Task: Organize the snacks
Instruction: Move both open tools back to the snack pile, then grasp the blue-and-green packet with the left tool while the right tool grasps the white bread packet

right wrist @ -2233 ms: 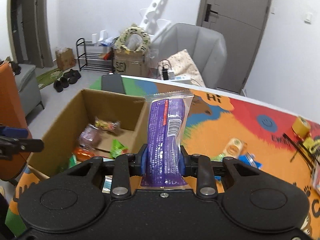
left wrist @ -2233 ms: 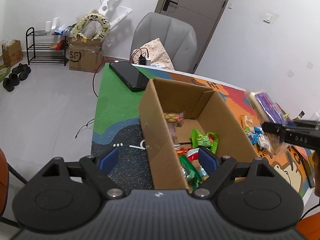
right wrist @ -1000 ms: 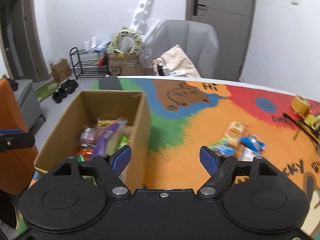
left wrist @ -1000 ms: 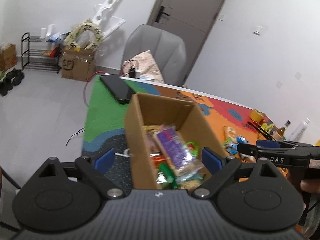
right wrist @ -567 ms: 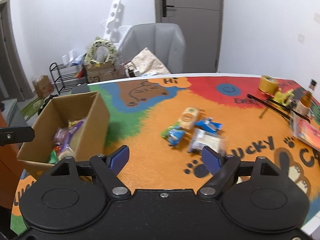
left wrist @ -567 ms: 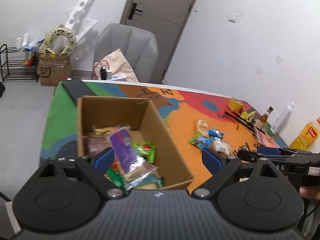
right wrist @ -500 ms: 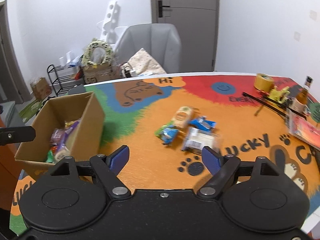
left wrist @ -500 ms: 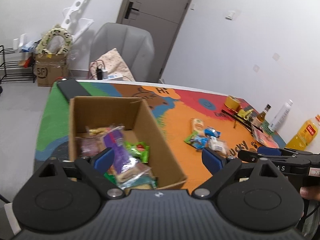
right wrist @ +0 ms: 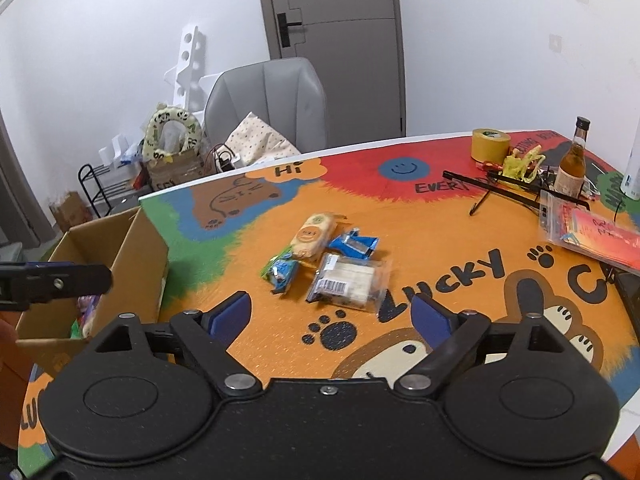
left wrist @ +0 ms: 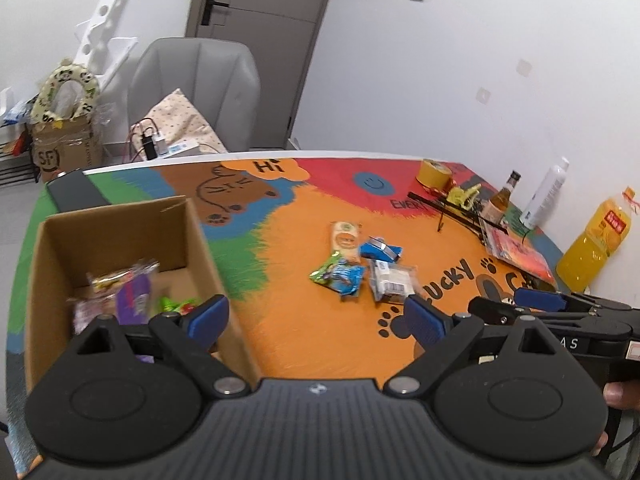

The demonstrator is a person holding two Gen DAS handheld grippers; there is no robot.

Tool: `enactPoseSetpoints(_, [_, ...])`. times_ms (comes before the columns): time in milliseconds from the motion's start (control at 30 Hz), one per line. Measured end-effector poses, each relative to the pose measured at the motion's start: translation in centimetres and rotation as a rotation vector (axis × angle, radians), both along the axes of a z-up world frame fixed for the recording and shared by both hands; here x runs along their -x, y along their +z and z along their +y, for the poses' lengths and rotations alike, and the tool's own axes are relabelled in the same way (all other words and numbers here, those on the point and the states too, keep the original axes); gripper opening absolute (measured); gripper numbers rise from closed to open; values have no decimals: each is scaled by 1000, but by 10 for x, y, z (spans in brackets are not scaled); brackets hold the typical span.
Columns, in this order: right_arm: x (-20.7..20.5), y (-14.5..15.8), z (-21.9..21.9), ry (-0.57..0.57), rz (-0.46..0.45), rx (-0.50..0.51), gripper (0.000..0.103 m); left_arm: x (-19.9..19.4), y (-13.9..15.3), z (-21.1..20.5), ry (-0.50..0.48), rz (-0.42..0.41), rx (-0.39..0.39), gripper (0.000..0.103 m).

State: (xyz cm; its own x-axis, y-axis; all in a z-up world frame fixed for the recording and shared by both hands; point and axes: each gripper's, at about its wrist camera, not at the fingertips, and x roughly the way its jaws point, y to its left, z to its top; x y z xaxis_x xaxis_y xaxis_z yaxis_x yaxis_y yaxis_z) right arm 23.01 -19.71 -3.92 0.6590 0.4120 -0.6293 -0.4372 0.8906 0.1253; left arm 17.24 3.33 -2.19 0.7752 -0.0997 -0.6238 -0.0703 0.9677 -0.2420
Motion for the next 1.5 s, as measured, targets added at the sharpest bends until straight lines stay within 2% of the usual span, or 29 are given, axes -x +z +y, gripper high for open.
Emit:
enactPoseSetpoints(167, [-12, -8, -6, -32, 24, -39, 93, -26, -5, -17, -27, 26, -20, 93])
enactPoseSetpoints(267, [-21, -13, -8, -58, 35, -66, 95, -44, -7, -27, -48, 42, -62, 93])
enactPoseSetpoints(367, [-33, -20, -12, -92, 55, -93, 96, -63, -10, -33, -72, 58, -53, 93])
enactPoseSetpoints(500, [-50, -31, -14, -78, 76, -124, 96, -87, -15, -40, -59, 83, -59, 92])
enactPoseSetpoints(567, [-58, -37, -13, -81, 93, -116, 96, -99, -19, -38, -45, 111, -29, 91])
enactPoseSetpoints(733, [-76, -49, -6, -59, 117, -110, 96, -127, -32, -41, -18, 166, -17, 82])
enactPoseSetpoints(800, [-82, -55, 0, -47, 125, -100, 95, -138, -41, -41, -5, 208, 7, 71])
enactPoseSetpoints(900, [-89, -63, 8, -32, 139, -80, 93, -150, -54, -41, 25, 246, 18, 64])
enactPoseSetpoints(1033, [-96, -73, 21, -27, 134, -44, 91, -162, -65, -43, 58, 267, 34, 62])
enactPoseSetpoints(1133, [-100, -81, 30, -17, 126, -10, 91, -172, -72, -48, 60, 285, 17, 62])
enactPoseSetpoints(1233, [-104, -88, 37, -15, 134, 18, 84, -180, -79, -51, 76, 296, 15, 62])
enactPoseSetpoints(1300, [-107, -95, 40, -19, 156, 30, 71, -186, -84, -53, 88, 305, -2, 62])
enactPoseSetpoints(1500, [-100, -96, 36, -23, 134, 34, 60, -197, -101, -54, 93, 339, -3, 62])
